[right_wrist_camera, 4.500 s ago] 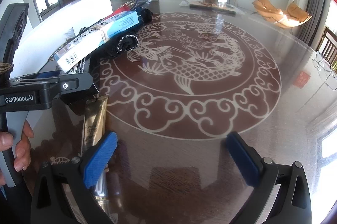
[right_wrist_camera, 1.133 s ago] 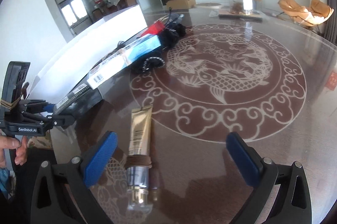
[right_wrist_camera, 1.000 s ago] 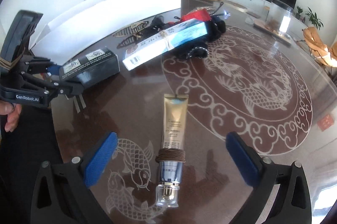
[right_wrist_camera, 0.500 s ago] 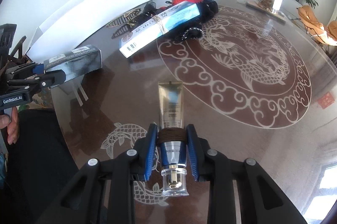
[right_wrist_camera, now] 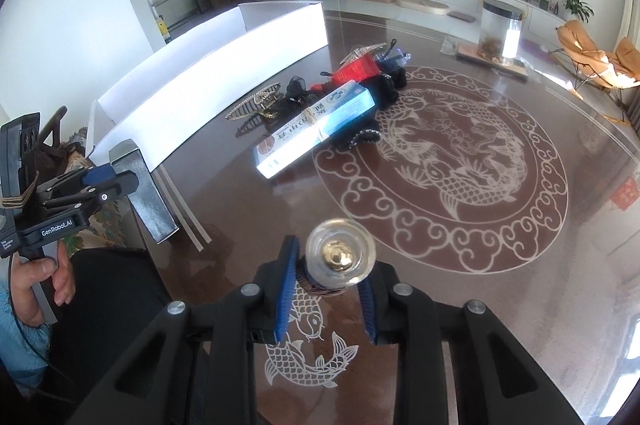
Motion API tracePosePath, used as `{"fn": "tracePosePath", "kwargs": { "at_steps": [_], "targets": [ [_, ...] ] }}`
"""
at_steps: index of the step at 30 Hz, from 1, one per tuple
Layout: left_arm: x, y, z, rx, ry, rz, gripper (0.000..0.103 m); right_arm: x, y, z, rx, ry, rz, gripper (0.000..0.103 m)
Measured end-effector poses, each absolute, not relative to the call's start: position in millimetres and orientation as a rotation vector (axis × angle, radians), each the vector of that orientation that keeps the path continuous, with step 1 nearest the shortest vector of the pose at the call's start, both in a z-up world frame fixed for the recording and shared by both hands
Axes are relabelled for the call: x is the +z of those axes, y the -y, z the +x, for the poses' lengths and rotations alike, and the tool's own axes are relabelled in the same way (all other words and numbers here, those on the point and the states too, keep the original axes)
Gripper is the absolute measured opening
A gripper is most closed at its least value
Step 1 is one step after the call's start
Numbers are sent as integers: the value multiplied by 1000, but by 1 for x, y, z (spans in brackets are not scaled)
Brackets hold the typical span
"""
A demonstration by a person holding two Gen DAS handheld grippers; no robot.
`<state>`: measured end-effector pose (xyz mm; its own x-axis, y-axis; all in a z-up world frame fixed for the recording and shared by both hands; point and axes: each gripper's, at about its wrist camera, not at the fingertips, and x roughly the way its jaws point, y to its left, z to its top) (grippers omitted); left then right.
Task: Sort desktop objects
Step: 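Carry both items into the white cardboard bin and open both tools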
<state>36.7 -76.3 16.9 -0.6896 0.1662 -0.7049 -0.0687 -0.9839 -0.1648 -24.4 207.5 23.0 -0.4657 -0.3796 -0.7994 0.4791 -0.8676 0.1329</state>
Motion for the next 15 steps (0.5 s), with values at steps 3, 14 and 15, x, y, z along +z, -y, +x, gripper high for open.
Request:
{"fn": "tracePosePath", "kwargs": {
  "at_steps": [3, 14, 15],
  "targets": [
    [28, 83, 45, 2792, 241, -1120, 58, 29, -202, -23, -2312, -150, 1210, 29],
    [122, 174, 40, 2931, 431, -942, 58, 113, -79, -60, -2160, -266, 967, 29],
    [125, 185, 35, 2947, 435, -956, 58, 121, -60, -64, -2137, -272, 944, 29]
  ]
}}
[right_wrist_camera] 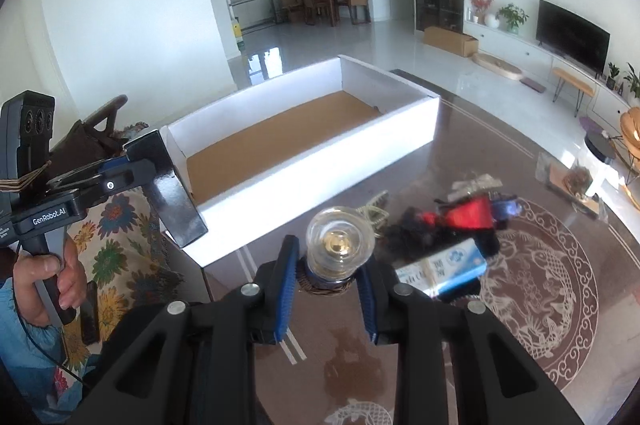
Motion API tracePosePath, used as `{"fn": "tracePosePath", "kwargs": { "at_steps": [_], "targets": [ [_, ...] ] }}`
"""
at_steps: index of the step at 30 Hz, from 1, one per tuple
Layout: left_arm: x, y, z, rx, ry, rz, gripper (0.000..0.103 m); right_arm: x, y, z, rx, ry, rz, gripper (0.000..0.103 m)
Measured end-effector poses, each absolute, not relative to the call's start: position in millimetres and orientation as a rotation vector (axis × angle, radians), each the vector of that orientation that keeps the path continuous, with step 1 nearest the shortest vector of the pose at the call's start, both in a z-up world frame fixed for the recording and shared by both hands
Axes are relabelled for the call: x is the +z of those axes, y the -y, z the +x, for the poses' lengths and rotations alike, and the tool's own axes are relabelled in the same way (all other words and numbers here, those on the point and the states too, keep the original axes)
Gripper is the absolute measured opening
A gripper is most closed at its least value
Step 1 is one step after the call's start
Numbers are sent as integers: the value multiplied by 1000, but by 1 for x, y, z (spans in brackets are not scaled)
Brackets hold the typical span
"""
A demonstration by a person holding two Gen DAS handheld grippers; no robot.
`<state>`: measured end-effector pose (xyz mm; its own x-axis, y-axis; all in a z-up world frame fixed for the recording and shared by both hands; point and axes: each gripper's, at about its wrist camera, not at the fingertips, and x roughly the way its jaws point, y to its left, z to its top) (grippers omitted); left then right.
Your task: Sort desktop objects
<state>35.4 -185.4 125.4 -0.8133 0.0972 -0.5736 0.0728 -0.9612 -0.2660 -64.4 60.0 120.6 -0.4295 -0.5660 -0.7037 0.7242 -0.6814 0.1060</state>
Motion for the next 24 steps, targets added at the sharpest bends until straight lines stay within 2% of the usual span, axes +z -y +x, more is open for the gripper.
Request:
{"fn": "tracePosePath", "kwargs": {
  "at_steps": [7, 13, 16, 17, 18, 19, 20, 21, 24],
  "targets": [
    [112, 252, 1, 2974, 455, -1135, 58, 125, 75, -101, -1980, -283, 933, 29],
    [66, 289, -45, 2928, 485, -1329, 58, 69, 167, -142, -1903, -388, 1092, 29],
    [45, 303, -73, 2944, 473, -1444, 59, 41, 189, -168, -1905, -379, 1148, 31],
    [38, 308, -81, 2949, 471, -1465, 60, 33, 195, -177, -1902, -369, 1162, 36],
    [34, 312, -87, 2957, 472, -1476, 60, 28, 198, -184, -1912, -357, 1170, 48],
    [31, 317, -91, 2952, 494, -1460, 66, 25, 201, -192, -1935, -344, 1166, 55],
    [30, 321, -94, 2971, 501, -1455, 67, 25, 202, -197, -1961, -324, 1148, 68],
    [31, 323, -97, 2995, 494, -1456, 67, 27, 201, -201, -1978, -299, 1126, 72],
    [37, 323, -101, 3034, 492, -1415, 67, 35, 191, -209, -2011, -200, 1083, 73]
  ]
}}
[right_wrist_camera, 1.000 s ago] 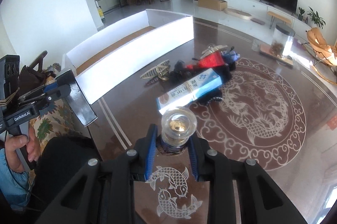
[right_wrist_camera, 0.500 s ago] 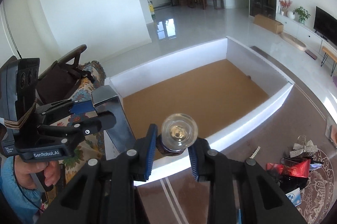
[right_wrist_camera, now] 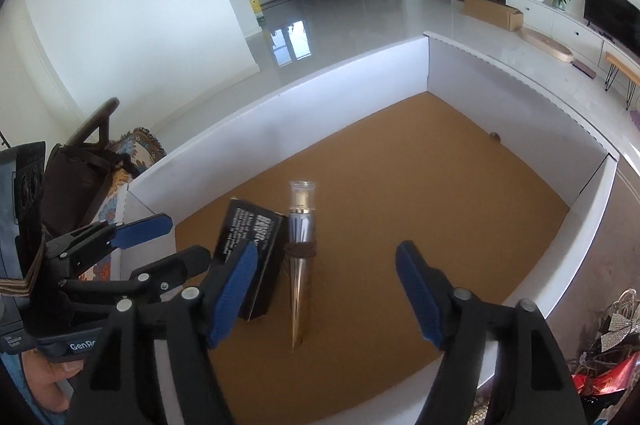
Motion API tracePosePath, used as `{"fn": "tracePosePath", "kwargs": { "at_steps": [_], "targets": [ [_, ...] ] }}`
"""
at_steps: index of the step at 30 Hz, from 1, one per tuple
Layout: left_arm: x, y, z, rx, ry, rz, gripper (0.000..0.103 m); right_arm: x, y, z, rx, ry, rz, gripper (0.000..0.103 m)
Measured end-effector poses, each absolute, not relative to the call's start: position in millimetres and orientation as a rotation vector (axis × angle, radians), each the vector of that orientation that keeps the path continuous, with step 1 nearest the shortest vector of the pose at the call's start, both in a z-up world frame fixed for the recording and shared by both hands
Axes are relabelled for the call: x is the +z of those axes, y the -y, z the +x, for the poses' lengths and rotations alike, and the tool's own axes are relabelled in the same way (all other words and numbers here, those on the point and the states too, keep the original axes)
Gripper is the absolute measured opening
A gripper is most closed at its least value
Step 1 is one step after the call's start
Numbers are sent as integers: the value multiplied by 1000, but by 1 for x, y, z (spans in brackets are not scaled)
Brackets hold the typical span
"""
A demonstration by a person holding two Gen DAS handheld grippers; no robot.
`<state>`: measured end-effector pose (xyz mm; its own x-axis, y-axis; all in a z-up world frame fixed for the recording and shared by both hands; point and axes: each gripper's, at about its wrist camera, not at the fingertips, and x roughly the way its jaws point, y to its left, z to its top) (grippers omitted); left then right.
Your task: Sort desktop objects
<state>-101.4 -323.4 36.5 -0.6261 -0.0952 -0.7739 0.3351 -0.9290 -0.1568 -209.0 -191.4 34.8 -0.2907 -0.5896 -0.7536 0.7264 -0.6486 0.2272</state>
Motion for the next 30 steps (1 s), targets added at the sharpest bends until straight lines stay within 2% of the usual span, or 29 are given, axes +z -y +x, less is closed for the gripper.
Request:
{"fn": "tracePosePath", "kwargs": {
  "at_steps": [5, 8, 10, 12, 14, 16, 22, 24, 30],
  "targets": [
    [50, 299, -90, -2642, -428, 1138, 67, 48, 150, -199, -2071, -85, 1007, 73],
    [61, 256, -81, -2721, -427, 1145, 67, 58, 102, -178, -2115, -45, 956, 73],
    [67, 215, -73, -2803, -415, 1187, 67, 61, 60, -161, -2162, -26, 919, 77],
    [69, 164, -67, -2901, -387, 1255, 72, 63, 9, -141, -2241, -11, 872, 86],
    [64, 111, -57, -2980, -341, 1341, 92, 60, -48, -117, -2366, -30, 823, 91],
    [48, 63, -50, -3025, -301, 1453, 93, 50, -103, -93, -2491, -74, 818, 95],
    [-25, -32, -64, -2915, -145, 1794, 93, -13, -246, -48, -2676, -121, 1127, 95],
    [-39, -41, -76, -2889, -114, 1787, 93, -30, -271, -42, -2683, -105, 1223, 95],
    [-54, -31, -98, -2897, -246, 1613, 93, -58, -269, -37, -2659, -134, 1325, 95]
  ]
}}
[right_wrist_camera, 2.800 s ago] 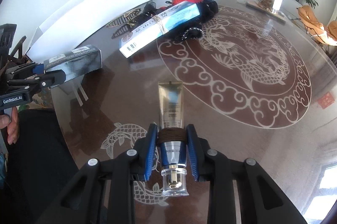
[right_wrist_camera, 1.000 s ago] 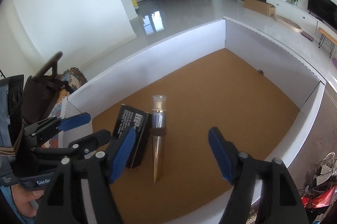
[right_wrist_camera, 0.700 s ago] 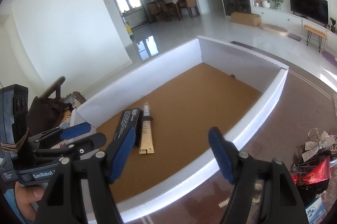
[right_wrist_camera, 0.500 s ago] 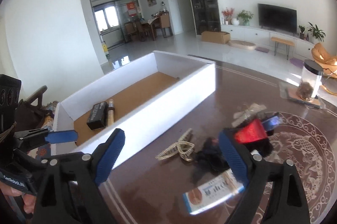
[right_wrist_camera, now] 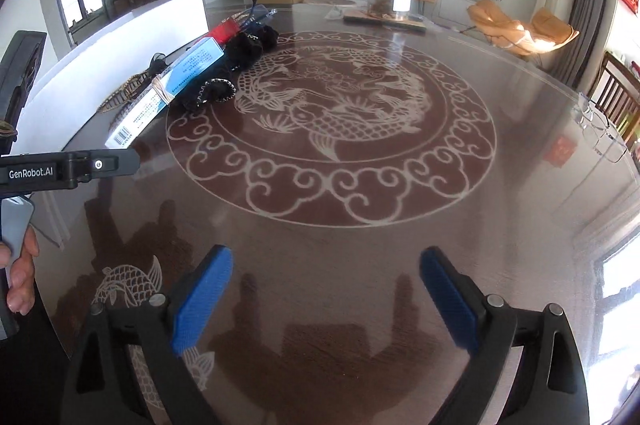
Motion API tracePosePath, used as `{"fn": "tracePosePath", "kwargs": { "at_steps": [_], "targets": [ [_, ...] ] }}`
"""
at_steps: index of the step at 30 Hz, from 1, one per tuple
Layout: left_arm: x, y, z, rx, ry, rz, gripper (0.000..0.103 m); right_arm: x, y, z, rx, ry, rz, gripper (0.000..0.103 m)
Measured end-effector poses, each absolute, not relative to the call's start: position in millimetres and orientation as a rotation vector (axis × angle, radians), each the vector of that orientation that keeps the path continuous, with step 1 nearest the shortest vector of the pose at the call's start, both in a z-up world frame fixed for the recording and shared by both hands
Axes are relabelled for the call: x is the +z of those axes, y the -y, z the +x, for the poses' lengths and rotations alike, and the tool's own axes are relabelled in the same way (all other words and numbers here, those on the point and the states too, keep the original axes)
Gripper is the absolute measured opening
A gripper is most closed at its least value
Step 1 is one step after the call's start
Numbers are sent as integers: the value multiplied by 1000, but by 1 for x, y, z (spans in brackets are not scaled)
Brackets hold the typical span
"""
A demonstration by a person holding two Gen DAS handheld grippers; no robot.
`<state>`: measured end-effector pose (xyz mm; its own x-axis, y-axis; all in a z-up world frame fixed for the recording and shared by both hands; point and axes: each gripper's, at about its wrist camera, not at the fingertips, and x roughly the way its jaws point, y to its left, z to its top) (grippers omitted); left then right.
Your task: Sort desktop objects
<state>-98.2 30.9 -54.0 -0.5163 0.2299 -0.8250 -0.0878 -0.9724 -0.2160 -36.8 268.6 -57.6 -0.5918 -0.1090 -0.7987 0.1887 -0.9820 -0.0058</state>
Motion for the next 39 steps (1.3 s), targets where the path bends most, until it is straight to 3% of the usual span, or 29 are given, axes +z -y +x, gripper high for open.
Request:
{"fn": "tracePosePath", "kwargs": {
  "at_steps": [4, 7, 11, 39],
  "targets": [
    [-55, -26, -102, 2636, 198, -1406, 93, -64, -253, -44, -2650, -143, 1336, 95],
    [-60, -32, -110, 2622, 137, -1407, 103, -70, -248, -50, -2650, -147, 1340, 95],
    [-70, -52, -116, 2660, -102, -1440, 103, -70, -247, -55, -2670, -131, 1362, 101],
    [-71, -53, -117, 2684, -98, -1391, 103, -70, -246, -57, -2669, -129, 1373, 103]
  ]
}}
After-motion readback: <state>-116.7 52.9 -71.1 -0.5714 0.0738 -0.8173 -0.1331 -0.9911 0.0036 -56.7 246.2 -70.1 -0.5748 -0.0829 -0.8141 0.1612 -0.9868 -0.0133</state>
